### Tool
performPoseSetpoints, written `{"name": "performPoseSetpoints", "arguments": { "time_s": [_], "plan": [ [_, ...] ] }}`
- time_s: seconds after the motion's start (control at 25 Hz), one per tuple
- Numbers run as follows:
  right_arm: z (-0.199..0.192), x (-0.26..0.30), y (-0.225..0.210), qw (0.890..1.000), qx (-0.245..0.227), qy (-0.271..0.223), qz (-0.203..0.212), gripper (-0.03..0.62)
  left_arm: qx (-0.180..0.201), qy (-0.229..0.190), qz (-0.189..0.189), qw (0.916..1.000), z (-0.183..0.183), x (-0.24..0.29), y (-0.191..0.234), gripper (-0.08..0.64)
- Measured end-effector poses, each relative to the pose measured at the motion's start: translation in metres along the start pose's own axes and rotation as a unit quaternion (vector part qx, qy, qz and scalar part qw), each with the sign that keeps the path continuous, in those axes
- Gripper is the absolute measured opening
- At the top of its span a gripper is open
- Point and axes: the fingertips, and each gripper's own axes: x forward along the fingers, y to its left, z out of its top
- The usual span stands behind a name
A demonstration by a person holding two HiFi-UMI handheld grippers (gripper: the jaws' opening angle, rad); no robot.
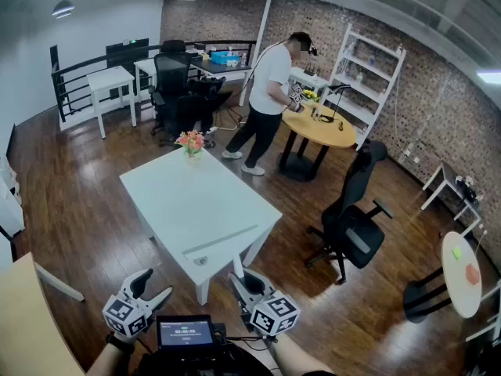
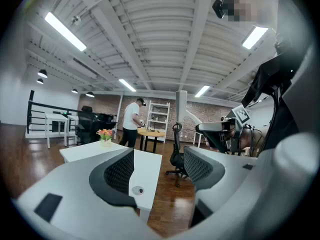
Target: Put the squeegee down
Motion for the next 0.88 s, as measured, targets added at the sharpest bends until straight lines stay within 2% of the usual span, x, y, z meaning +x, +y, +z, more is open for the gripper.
{"name": "performPoseSetpoints", "arguments": {
  "time_s": [0.24,0.56,0.76,0.88],
  "plan": [
    [0.001,0.0,-0.007,1.0,-0.003,0.0,0.006,0.115,0.012,0.006,-0.007,0.9999,0.003,0.011,-0.007,0.313],
    [0.0,0.001,-0.022,1.0,-0.01,0.011,0.011,0.115,0.014,0.007,0.002,0.9999,0.003,0.023,-0.01,0.313],
    [0.002,0.003,-0.035,1.0,-0.014,0.015,0.013,0.115,0.009,0.007,0.001,0.9999,0.017,0.034,-0.022,0.313],
    [0.003,0.006,-0.041,1.0,-0.012,0.018,0.012,0.115,0.013,0.004,0.011,0.9998,0.011,0.034,-0.015,0.313]
  ]
}}
